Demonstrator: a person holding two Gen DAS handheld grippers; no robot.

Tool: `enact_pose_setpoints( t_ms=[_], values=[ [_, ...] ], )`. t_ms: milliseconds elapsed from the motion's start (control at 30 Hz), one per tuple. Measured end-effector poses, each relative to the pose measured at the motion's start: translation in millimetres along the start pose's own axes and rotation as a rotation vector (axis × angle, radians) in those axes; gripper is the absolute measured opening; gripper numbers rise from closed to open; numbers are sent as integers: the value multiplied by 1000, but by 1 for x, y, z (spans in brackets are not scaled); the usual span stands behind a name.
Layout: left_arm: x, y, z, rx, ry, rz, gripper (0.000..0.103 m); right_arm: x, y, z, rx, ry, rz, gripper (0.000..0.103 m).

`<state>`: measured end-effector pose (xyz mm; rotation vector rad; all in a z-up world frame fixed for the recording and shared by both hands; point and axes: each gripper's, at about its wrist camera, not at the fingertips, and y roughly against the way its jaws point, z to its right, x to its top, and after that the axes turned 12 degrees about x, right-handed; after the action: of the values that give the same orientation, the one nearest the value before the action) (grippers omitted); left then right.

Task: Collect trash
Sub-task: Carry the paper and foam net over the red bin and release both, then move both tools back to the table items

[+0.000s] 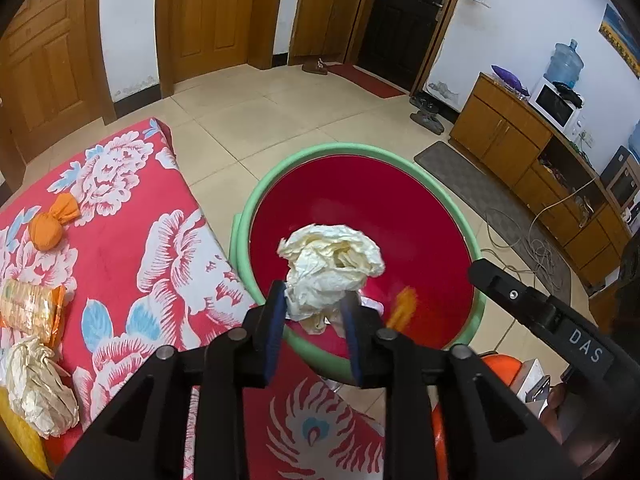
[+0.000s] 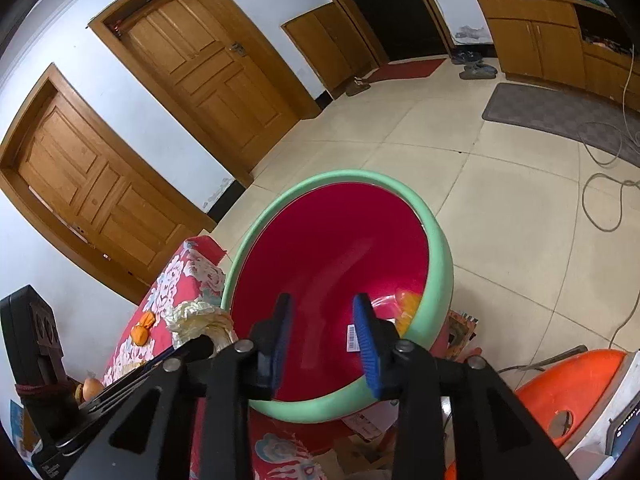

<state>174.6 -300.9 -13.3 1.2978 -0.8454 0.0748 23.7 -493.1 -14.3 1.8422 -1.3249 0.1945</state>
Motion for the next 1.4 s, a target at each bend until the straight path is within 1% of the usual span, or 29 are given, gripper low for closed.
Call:
enact_pose_setpoints(
  t_ms=[33,67,133,267,333,433,533,667,900,1067,1300,1400],
  values=[
    [0,1,-1,3,6,2,41,0,0,0,0,-1,1,36],
    [1,1,-1,2,9,6,45,0,1,0,2,-3,4,36],
    [2,4,-1,-2,14,14,49,2,2,-2,8,-3,7,37],
    [4,9,-6,18,34,21,51,1,5,-6,23,10,12,39],
    [3,12,-8,26,38,25,52,2,7,-10,42,21,15,41],
    [0,21,-14,36,51,33,56,4,10,-17,55,37,17,45],
    [-3,31,-21,60,65,50,58,3,16,-26,72,59,22,49],
    [-9,45,-32,86,90,58,59,-3,24,-40,98,85,19,53],
    [-29,75,-58,136,141,75,59,-17,36,-65,142,127,-18,59],
    [-45,98,-81,176,179,93,63,-30,47,-80,158,153,-35,61],
    [-68,120,-119,244,247,96,63,-48,57,-97,173,183,-65,62],
    [-77,126,-138,286,270,92,63,-56,60,-105,181,198,-81,63]
  ],
)
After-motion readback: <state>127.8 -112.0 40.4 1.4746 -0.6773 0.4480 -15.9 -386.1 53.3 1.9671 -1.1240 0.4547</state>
